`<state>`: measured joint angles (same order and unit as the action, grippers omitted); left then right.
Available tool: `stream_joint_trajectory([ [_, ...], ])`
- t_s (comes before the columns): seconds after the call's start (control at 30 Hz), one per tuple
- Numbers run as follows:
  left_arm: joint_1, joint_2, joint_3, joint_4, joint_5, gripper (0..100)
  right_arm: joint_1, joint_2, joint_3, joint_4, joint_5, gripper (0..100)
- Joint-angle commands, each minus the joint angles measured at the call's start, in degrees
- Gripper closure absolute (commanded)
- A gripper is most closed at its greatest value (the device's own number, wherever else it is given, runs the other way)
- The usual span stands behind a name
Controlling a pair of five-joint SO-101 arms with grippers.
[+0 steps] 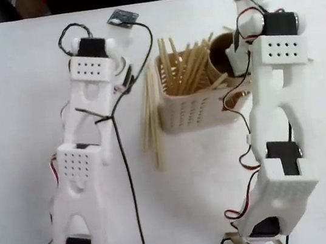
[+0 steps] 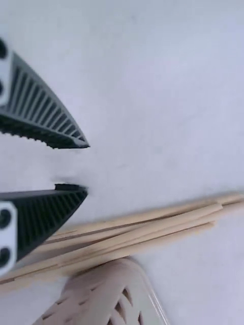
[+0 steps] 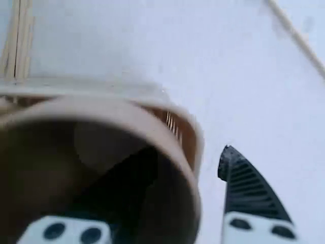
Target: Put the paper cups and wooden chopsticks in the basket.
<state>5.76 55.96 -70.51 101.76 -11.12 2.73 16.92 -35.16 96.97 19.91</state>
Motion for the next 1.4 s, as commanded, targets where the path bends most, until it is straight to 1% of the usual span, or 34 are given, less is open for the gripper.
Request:
stream_joint_trajectory([
  [0.0,0.4,-2.9,-4.6,0.4,-0.3,87,0.5,-2.7,-9.3,1.2,-1.3,79.7],
  [0.1,0.4,-2.9,-5.8,0.5,-0.3,87,1.3,-2.7,-12.2,1.4,-1.2,79.7],
  [0.23,0.3,-2.8,-5.5,0.4,-0.3,87,3.6,-3.7,-13.0,1.5,1.1,79.7],
  [0.37,0.2,-1.0,-6.0,0.2,1.3,87,11.5,-10.1,-12.9,1.5,1.8,79.7],
  [0.47,0.2,-0.6,-6.0,0.2,1.6,87,17.7,-15.9,-12.7,1.4,7.7,79.7],
  [0.57,0.2,-0.4,-6.0,0.1,1.6,87,22.5,-16.8,-12.1,1.1,12.0,79.7],
  [0.63,0.2,-0.1,-6.0,0.1,1.7,87,22.7,-16.4,-11.1,1.3,12.5,79.7],
  [0.73,0.2,0.1,-6.0,0.1,1.7,87,21.0,-15.3,-10.3,0.4,12.9,79.7],
  [0.8,-0.7,0.2,-5.5,0.3,1.8,87,21.1,-14.4,-9.8,-3.9,13.0,79.7],
  [0.87,-1.8,0.6,-5.8,0.1,1.8,87,21.8,-11.6,-8.4,-11.2,13.9,79.7],
  [0.97,-3.1,1.4,-6.1,0.1,1.8,87,21.9,-4.8,-4.4,-21.7,19.2,79.7],
  [1.03,-3.4,1.8,-6.1,0.1,1.8,87,21.8,1.1,-1.8,-28.8,21.4,79.7],
  [1.2,-3.3,1.9,-5.5,0.1,5.8,87,19.7,17.0,0.3,-42.9,22.0,79.7],
  [1.37,-3.6,2.0,-5.5,0.1,6.4,87,18.8,30.8,0.3,-59.4,21.7,79.7],
])
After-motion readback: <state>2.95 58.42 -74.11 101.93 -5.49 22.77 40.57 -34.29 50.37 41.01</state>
